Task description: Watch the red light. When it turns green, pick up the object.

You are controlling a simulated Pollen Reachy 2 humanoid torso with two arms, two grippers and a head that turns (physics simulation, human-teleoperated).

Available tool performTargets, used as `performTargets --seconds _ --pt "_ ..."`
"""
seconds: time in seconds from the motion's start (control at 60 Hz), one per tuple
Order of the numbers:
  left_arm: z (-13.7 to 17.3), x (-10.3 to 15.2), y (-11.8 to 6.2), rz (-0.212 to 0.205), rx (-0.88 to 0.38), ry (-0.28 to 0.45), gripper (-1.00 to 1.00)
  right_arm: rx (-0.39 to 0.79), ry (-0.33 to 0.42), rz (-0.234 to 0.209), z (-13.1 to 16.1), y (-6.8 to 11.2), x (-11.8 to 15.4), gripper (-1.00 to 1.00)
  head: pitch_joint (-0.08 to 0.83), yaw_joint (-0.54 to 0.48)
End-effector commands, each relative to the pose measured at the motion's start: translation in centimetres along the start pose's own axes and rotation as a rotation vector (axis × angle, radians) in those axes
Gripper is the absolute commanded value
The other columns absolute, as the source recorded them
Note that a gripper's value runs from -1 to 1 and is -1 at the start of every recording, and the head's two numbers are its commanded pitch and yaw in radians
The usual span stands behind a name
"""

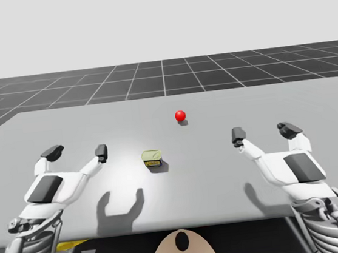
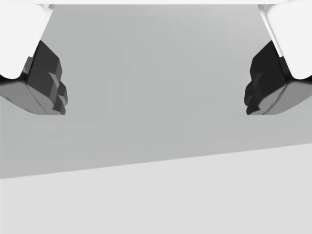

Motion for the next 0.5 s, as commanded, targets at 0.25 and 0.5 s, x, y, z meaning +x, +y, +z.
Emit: performTargets --seconds 0.25,0.5 --pt "0.35 0.04 0.23 0.006 0.003 0.014 -1.0 -0.015 -0.003 -0.095 0.65 0.48 -0.22 -1.0 0.102 0.01" --pt "0.25 -0.05 0.21 0.0 0.001 0.017 -1.0 -0.003 0.021 -0.087 0.53 0.67 -0.43 -1.0 0.28 0.02"
